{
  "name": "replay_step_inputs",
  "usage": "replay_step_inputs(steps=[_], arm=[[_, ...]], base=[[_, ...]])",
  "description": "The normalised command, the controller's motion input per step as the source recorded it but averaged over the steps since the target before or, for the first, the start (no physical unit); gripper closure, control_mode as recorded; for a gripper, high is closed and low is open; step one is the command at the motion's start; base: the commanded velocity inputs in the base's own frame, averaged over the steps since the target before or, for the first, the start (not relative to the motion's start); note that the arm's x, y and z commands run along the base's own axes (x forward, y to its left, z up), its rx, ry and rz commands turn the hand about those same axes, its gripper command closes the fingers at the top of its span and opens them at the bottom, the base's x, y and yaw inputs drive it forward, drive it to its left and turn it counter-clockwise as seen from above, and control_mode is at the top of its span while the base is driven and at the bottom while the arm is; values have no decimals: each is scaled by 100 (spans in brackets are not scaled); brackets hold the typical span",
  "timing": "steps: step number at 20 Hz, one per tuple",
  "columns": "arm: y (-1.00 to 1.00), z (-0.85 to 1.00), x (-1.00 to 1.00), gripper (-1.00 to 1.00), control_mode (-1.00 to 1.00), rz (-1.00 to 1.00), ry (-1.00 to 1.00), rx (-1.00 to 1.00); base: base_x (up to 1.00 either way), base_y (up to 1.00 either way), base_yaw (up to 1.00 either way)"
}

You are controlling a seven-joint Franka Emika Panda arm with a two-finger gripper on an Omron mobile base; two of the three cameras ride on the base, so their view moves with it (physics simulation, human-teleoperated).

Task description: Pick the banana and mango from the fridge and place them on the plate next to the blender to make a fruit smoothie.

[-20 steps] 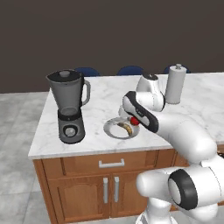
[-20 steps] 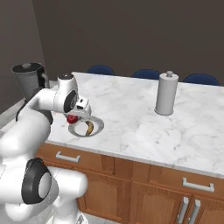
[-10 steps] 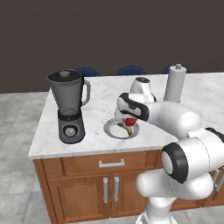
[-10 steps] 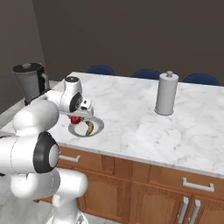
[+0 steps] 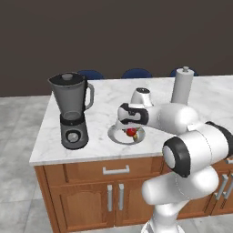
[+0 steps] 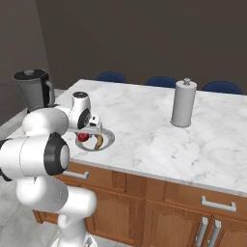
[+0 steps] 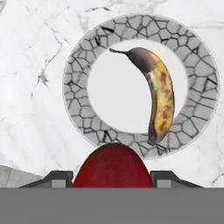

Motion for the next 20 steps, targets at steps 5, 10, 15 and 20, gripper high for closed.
replay_step_inputs(steps=[5,10,15,20], arm=[[1,-33,42,100,-100,1,0,0],[0,-25,41,100,-100,0,0,0],[1,-21,39,-100,-100,0,0,0],[0,-4,23,-100,-100,0,0,0]], base=[[0,0,0],[0,0,0],[0,0,0],[0,0,0]])
